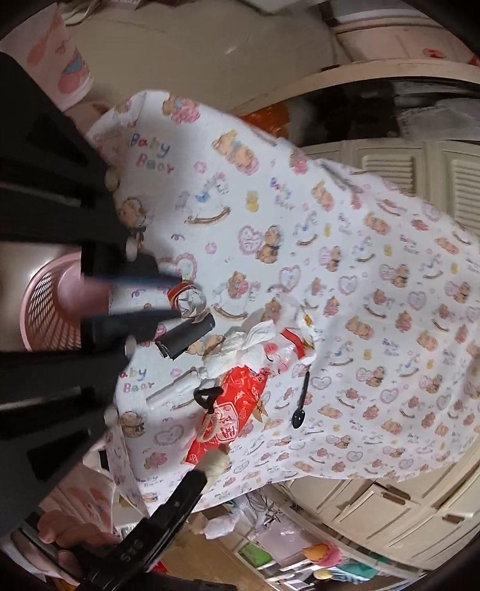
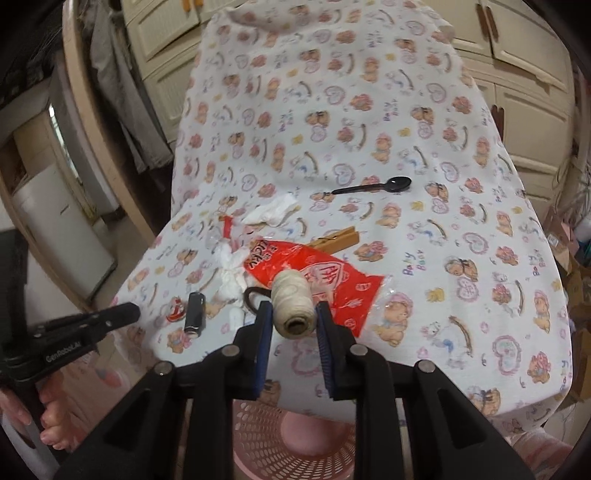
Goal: Collect trash
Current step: 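Grasp the clear cap with the left tool while the right tool grasps the twine spool, then carry the cap and twine spool down over the pink basket with both tools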
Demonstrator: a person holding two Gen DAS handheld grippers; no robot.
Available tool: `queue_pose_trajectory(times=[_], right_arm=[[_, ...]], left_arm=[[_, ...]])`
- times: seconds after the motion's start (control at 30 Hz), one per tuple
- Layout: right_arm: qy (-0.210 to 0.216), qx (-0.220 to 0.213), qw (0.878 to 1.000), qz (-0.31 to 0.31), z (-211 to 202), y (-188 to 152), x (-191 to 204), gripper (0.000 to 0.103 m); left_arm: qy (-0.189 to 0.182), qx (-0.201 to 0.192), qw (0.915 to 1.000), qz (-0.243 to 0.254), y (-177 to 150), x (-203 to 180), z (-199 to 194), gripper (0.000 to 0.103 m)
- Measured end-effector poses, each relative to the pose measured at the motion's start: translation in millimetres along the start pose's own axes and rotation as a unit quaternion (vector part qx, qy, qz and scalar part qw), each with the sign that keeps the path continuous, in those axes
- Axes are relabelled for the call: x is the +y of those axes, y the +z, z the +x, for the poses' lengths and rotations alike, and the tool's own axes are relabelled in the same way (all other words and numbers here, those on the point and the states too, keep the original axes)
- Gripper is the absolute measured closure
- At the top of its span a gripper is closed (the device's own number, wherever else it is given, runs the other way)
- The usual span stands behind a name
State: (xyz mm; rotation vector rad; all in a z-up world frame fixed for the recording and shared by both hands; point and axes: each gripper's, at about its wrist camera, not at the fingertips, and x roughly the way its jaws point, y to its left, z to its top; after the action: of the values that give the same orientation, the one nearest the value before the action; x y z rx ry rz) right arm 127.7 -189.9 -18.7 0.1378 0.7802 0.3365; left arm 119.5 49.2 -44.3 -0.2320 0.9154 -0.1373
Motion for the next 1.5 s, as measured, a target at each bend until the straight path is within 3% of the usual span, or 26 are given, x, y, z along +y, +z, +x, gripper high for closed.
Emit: queue_pose_trajectory(times=[0.1,0.27,0.47,0.57,0.6,0.63,0.67,1.13,1.27,1.5], right_arm=[[0.014,0.001,1.0,0.014,-5,0,-4,0.081],[-0.02,-0.003,1.0,-0.022,-6,-4,5,0.081],[-0.027,-0.003,0.999,-0.023,-6,-9,5,0.081],[-0.026,-0.006,0.999,-0.025,-7,-7,6,0.081],[-0.027,-0.006,0.999,-0.024,-7,-7,6,0.081],[-0.028,-0.005,0.999,-0.023,-6,-7,5,0.081],[-0.029,-0.004,0.999,-0.021,-6,-8,4,0.081],[-0.038,-0.017,0.999,-0.009,-18,-7,-8,0.081],[-0.03,-0.025,0.999,-0.004,-35,-6,-5,0.081],[-0.005,-0.074,0.997,-0.002,-96,-8,20,0.081]], left_arm=[[0.01,0.006,0.9999,-0.011,1,2,9,0.076],[0.015,0.003,0.9999,-0.002,3,-10,15,0.075],[0.067,-0.006,0.9973,0.03,2,-24,25,0.075],[0.05,0.014,0.9984,0.023,0,-19,32,0.075],[0.047,0.014,0.9985,0.024,-1,-18,33,0.081],[0.05,0.014,0.9984,0.024,-1,-17,34,0.095],[0.053,0.015,0.9982,0.022,-2,-16,34,0.098],[0.018,-0.032,0.9993,0.001,0,-6,-10,0.098],[0.036,-0.051,0.9975,0.032,-8,-15,-27,0.098],[0.029,-0.071,0.994,0.078,-25,-29,-49,0.098]])
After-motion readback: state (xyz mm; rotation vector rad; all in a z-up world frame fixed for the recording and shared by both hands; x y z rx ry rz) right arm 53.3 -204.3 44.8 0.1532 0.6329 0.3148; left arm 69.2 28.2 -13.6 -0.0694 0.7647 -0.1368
